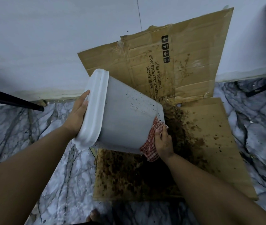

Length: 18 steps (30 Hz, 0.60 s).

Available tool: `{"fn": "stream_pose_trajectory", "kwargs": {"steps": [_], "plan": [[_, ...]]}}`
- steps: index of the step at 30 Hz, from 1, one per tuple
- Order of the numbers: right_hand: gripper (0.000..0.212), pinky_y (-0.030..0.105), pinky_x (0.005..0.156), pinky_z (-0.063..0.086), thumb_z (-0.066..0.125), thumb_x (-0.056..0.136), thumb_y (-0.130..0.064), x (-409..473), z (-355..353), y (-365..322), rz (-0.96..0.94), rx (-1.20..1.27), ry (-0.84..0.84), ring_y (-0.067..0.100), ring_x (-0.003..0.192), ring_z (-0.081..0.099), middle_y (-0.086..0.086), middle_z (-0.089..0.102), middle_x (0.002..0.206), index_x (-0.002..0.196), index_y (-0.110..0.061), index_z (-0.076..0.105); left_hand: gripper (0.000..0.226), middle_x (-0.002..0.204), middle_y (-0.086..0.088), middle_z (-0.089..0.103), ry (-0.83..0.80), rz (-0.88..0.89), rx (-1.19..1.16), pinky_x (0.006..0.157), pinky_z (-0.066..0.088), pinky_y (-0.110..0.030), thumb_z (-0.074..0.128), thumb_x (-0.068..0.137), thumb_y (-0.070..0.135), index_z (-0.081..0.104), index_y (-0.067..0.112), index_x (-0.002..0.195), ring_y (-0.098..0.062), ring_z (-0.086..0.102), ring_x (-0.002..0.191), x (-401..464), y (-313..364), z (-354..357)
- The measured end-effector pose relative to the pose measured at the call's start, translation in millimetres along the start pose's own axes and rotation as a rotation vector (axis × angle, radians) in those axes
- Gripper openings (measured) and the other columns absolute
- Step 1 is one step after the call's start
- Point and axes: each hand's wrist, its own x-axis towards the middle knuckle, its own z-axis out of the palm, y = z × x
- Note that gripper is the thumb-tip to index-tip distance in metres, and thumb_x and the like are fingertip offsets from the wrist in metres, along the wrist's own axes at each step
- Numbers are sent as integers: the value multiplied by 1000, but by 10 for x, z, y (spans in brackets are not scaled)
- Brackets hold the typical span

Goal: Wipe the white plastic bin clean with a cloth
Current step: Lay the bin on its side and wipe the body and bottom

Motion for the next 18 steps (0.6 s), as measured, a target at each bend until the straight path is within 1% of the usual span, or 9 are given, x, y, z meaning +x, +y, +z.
{"fn": "stream_pose_trajectory", "kwargs": {"steps": [3,6,7,10,12,14,18], "plan": [[71,45,111,36,35,100,-55,16,22,-34,43,37,20,42,134,41,24,38,148,159,-24,10,66,160,20,31,-4,-7,-8,123,23,-52,34,91,78,32,51,150,-8,30,148,-5,7,-10],[75,48,104,44,36,96,-63,43,25,1,42,91,26,40,124,51,22,50,135,158,-27,13,67,159,20,33,-12,6,-15,123,24,-49,35,91,74,32,46,152,-7,32,146,8,85,7],[75,48,103,46,37,96,-62,46,25,34,39,110,29,38,122,53,20,52,132,158,-27,15,68,159,20,33,-20,15,-17,123,24,-48,35,91,74,33,45,153,-6,33,146,19,128,15],[70,47,106,44,41,99,-53,-27,-17,9,29,159,70,37,127,50,19,49,136,158,-22,18,71,159,21,33,-58,48,-8,124,23,-48,35,90,76,32,45,153,-4,32,146,96,289,24],[68,43,109,40,40,101,-49,-96,-72,-30,40,176,101,37,130,45,18,44,139,158,-20,19,70,159,21,33,-89,84,2,123,23,-49,35,90,76,33,46,153,-4,33,145,156,417,26],[66,40,108,36,40,102,-47,-179,-193,-85,39,172,136,38,131,43,19,42,141,158,-18,19,70,159,20,33,-114,125,-3,123,24,-49,35,91,76,32,46,153,-4,33,145,191,540,51],[67,38,111,33,43,101,-46,-298,-607,-66,-53,145,236,38,136,40,20,39,149,157,-16,23,65,161,19,31,-139,168,-83,123,24,-51,35,94,72,31,47,154,-8,31,148,180,679,215]]}}
